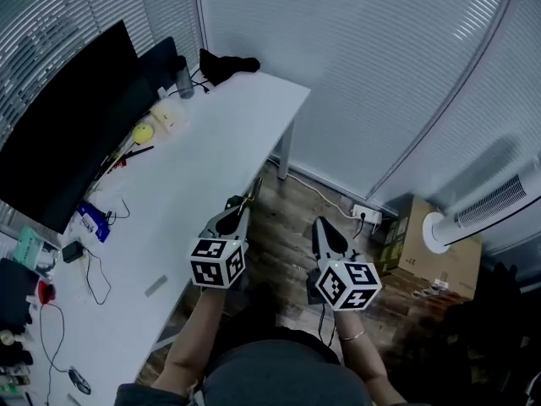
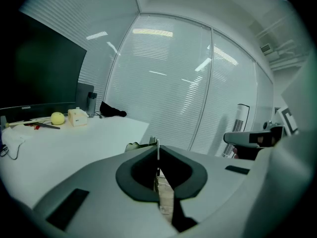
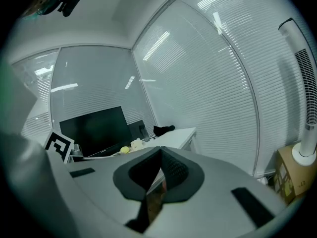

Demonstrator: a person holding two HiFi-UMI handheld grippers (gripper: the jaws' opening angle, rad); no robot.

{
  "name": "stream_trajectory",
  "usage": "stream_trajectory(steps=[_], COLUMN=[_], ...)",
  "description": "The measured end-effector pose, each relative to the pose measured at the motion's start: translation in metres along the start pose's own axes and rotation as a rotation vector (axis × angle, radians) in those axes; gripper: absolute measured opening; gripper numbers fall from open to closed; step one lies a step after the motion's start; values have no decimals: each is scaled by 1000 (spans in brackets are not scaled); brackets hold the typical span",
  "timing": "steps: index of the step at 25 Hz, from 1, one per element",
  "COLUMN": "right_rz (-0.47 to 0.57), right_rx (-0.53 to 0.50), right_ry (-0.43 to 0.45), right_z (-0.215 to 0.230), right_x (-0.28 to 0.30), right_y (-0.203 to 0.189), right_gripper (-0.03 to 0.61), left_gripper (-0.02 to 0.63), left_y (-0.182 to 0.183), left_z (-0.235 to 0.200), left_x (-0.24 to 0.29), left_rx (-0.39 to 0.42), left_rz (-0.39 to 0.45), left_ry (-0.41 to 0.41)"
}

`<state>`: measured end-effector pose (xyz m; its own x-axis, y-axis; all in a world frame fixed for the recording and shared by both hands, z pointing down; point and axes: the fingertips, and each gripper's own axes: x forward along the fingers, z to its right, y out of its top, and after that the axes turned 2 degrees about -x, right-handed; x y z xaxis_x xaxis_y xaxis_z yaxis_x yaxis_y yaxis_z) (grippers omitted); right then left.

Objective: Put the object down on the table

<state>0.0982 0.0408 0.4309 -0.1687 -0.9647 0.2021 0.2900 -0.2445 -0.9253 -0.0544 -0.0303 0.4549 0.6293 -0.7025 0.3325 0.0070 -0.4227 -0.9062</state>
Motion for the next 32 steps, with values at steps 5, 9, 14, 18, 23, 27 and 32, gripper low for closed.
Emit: stream_trajectory(steps=[5,9,14,18,23,27,32], right_rz=[1,-7,-20,-28,-28,-29,-47], right_rx=[-10,-21,-22,-28,-39,-45,-55], right_ry=[3,8,24,47,85,110,144], right_z=[-8,-12,-17,-20,-23,-18,-12], right_x=[39,57,78,99,129,154,190], right_y=[10,14,16,20,29,40,50], right_gripper=[5,5,5,3,3,3,5], left_gripper=[25,25,25,25,25,25,25], left_y=[20,28,33,40,53,63,73], left_z=[-27,-45,-61,-72,-89,-104,-124], left_x=[23,34,43,55,73,91,116], left_rx=[-7,-19,-32,-37,-40,-50,-78], left_rz=[11,16,10,5,13,16,18], left_ry=[-11,-4,5,11,33,59,98])
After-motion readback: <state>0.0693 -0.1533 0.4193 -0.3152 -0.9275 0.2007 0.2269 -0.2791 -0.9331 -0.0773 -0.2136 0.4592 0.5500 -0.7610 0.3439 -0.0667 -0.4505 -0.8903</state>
